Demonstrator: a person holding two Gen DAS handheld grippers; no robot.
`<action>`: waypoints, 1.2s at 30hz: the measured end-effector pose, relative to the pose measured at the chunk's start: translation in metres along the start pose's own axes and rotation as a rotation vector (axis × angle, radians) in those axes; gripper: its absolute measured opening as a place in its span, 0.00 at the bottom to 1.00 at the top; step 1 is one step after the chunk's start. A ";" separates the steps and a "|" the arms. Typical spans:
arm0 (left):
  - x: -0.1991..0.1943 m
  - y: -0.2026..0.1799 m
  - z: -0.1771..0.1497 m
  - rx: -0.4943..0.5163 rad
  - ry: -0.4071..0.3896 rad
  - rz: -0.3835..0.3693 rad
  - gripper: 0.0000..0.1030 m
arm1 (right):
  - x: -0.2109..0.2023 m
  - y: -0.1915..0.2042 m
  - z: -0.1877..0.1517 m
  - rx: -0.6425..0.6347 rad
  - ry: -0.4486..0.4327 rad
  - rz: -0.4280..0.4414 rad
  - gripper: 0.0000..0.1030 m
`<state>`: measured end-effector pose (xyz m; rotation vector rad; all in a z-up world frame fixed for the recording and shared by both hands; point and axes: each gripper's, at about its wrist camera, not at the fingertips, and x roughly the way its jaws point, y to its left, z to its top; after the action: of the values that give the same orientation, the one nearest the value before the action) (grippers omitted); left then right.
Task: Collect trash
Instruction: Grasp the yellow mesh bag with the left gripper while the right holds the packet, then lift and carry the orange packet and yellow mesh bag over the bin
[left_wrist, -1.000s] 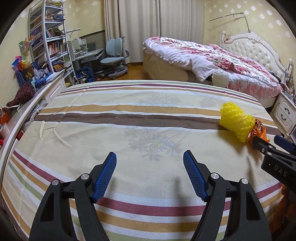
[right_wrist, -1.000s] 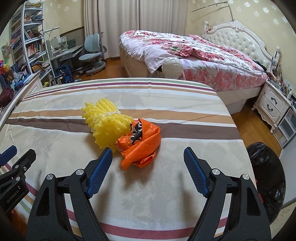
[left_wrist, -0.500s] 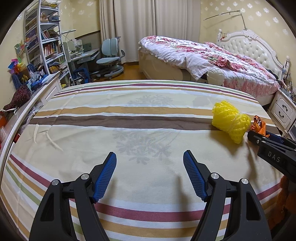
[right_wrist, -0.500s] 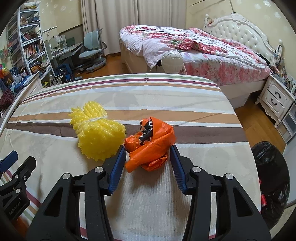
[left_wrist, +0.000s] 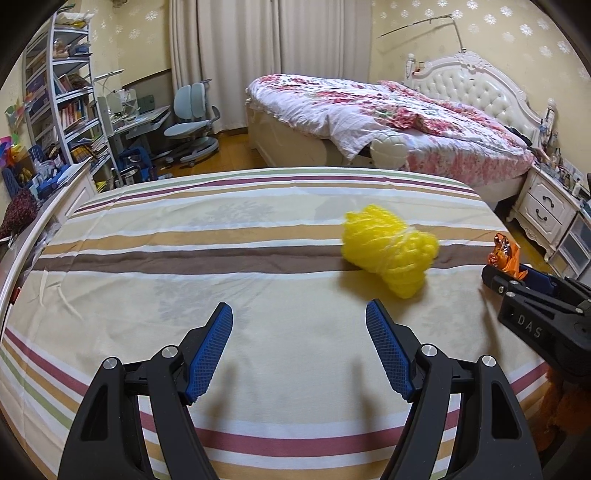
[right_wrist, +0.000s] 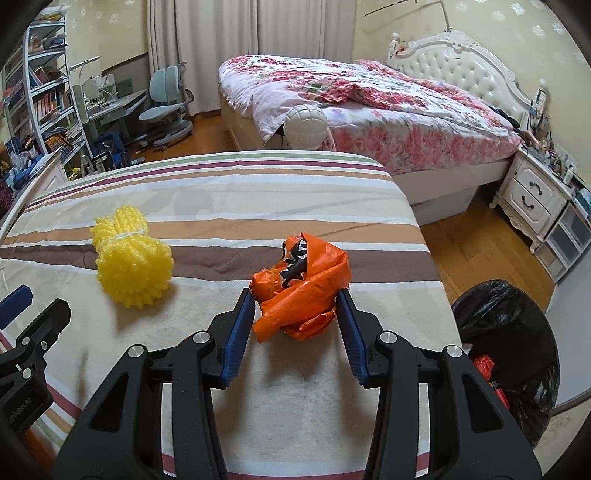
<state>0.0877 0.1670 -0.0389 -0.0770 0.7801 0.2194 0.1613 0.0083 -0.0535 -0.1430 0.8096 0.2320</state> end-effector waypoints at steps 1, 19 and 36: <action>0.000 -0.005 0.001 0.006 -0.001 -0.005 0.70 | 0.000 -0.003 0.000 0.002 -0.002 -0.003 0.43; 0.029 -0.067 0.024 0.069 0.017 -0.001 0.70 | 0.000 -0.043 -0.005 0.044 -0.014 0.019 0.43; 0.034 -0.051 0.017 0.056 0.063 -0.069 0.49 | 0.002 -0.040 -0.002 0.029 -0.014 0.034 0.43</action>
<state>0.1341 0.1257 -0.0515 -0.0579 0.8446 0.1298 0.1714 -0.0304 -0.0544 -0.1006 0.8019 0.2528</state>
